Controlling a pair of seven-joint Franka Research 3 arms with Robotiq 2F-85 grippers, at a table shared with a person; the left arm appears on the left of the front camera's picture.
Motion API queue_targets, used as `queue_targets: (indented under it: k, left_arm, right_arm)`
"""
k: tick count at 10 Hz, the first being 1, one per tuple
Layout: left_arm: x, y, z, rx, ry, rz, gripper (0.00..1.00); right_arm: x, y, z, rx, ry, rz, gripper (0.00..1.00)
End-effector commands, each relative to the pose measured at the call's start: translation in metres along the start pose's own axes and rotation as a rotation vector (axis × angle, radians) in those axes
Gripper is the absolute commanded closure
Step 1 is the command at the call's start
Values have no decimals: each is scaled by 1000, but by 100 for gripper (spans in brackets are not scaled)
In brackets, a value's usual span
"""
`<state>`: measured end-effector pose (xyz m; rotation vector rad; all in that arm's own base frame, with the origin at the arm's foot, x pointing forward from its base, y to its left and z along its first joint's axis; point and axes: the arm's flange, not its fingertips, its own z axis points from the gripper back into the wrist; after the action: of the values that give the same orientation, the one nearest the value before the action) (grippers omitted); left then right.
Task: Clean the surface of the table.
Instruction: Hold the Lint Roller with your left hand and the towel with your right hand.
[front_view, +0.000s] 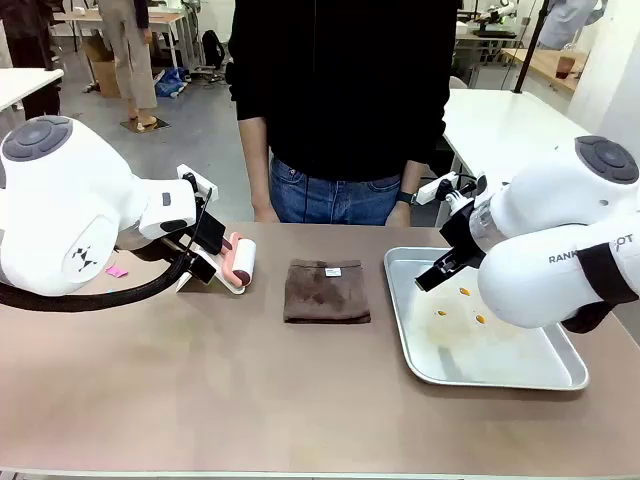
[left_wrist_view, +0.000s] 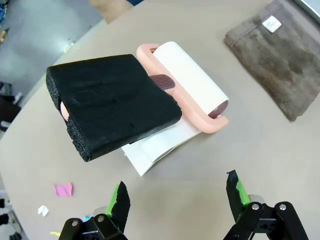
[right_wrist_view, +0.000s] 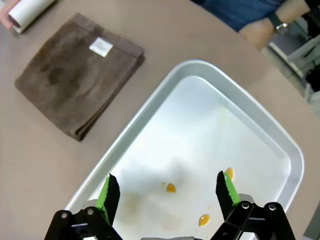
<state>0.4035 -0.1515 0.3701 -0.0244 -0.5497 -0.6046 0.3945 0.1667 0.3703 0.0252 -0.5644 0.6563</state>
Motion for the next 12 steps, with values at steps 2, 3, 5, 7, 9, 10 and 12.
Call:
queue_targets:
  k: [2, 3, 5, 7, 9, 10, 12]
  left_arm:
    - [0, 0, 0, 0, 0, 0, 0]
    - [0, 0, 0, 0, 0, 0, 0]
    - [0, 0, 0, 0, 0, 0, 0]
    - [0, 0, 0, 0, 0, 0, 0]
    - [0, 0, 0, 0, 0, 0, 0]
    - [0, 0, 0, 0, 0, 0, 0]
    - [0, 0, 0, 0, 0, 0, 0]
  right_arm:
    - [0, 0, 0, 0, -1, 0, 0]
    - [0, 0, 0, 0, -1, 0, 0]
    - [0, 0, 0, 0, -1, 0, 0]
    - [0, 0, 0, 0, -1, 0, 0]
    - [0, 0, 0, 0, -1, 0, 0]
    - [0, 0, 0, 0, -1, 0, 0]
    - [0, 0, 0, 0, -1, 0, 0]
